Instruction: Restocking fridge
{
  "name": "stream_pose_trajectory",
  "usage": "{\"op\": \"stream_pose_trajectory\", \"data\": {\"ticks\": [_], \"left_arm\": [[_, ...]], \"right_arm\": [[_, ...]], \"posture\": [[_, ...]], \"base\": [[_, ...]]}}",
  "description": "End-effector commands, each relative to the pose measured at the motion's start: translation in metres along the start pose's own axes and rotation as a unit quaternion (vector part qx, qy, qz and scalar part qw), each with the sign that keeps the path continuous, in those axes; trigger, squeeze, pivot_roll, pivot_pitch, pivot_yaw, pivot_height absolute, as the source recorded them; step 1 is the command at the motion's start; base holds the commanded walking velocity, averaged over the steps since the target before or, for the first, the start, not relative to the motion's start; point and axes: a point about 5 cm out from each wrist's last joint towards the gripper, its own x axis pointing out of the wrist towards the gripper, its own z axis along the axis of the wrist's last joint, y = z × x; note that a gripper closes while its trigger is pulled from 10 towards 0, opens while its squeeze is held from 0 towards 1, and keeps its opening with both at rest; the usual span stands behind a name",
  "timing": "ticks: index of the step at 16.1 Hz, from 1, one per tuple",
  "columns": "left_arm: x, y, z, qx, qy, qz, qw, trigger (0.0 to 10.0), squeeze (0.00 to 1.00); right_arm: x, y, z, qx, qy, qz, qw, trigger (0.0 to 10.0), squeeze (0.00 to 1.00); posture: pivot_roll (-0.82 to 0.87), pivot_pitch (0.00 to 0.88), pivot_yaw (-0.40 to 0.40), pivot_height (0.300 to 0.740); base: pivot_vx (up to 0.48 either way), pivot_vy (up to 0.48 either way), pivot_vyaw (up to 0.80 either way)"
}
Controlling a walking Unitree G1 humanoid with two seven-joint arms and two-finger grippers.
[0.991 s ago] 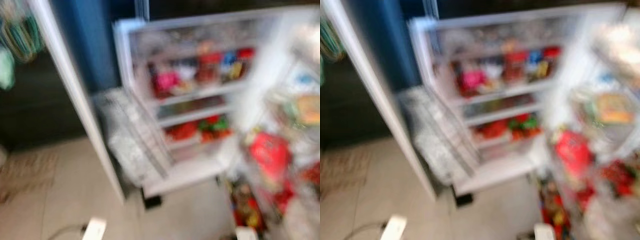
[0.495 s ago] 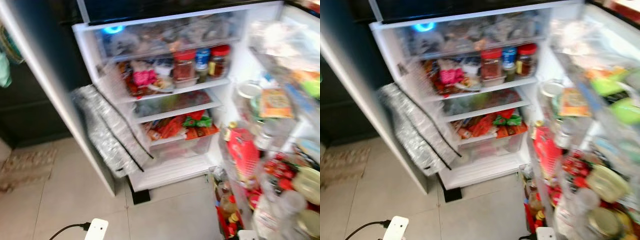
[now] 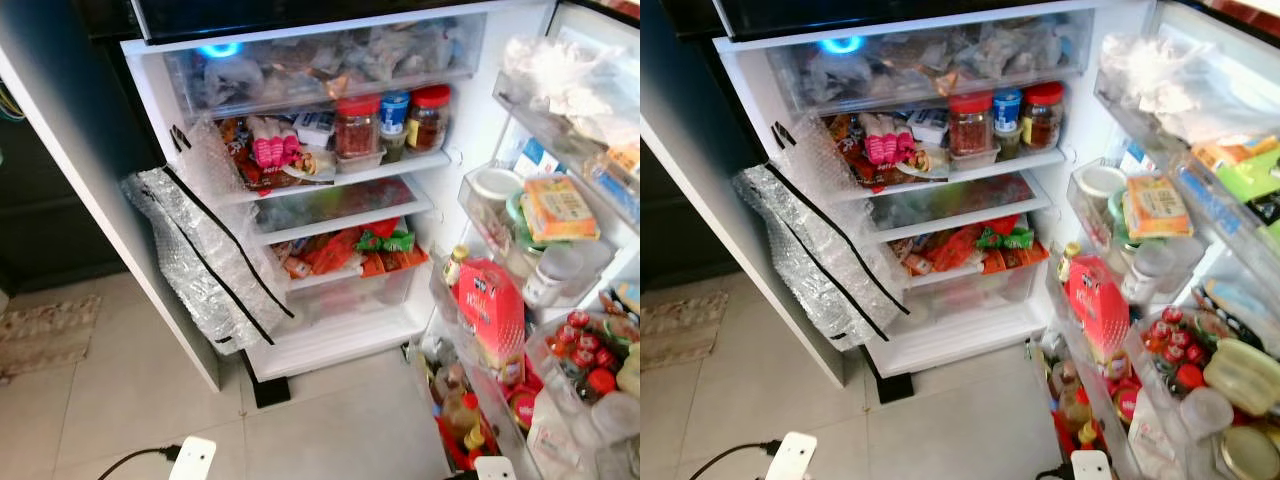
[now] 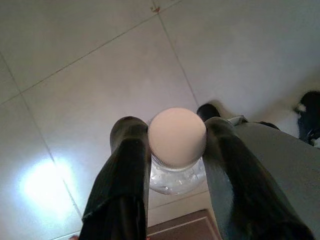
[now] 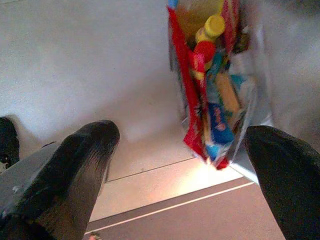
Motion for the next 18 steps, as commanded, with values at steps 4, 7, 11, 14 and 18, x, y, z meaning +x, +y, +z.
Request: {"op": "stream_pose_trajectory", "data": {"ticks": [4,7,11,14,18], "left_arm": [[-0.001,0.002,-0.008,0.0,0.012,0.001,1.0,10.0,0.0],[-0.001,0.002,-0.008,0.0,0.012,0.0,1.0,10.0,0.0],[-0.002,0.001,0.002,-0.006,-0.05,0.001,0.999,10.0,0.0],[-0.004,0.002,0.012,0.006,-0.106,0.006,0.994,10.0,0.0],[-0.017,0.01,0.124,-0.016,-0.328,0.011,0.945,10.0,0.0]], "right_arm": [[0.0,0.001,0.002,-0.029,-0.007,-0.019,0.999,10.0,0.0],[0.0,0.002,0.001,-0.029,-0.004,-0.015,0.999,10.0,0.0],[0.0,0.003,0.0,-0.02,0.001,0.006,1.0,10.0,0.0],[0.0,0.004,-0.001,-0.003,0.003,0.019,1.0,10.0,0.0],[0.001,0.004,0.004,0.006,0.002,0.03,1.0,10.0,0.0]], "posture": [[0.02,0.032,0.022,0.74],[0.02,0.033,0.023,0.74],[0.04,0.035,0.017,0.74],[0.03,0.035,0.02,0.74],[0.01,0.035,0.029,0.74]], "base": [[0.0,-0.36,0.0],[0.0,-0.361,0.0],[0.0,-0.083,0.0],[0.0,0.0,0.0],[0.0,0.0,0.0]]}}
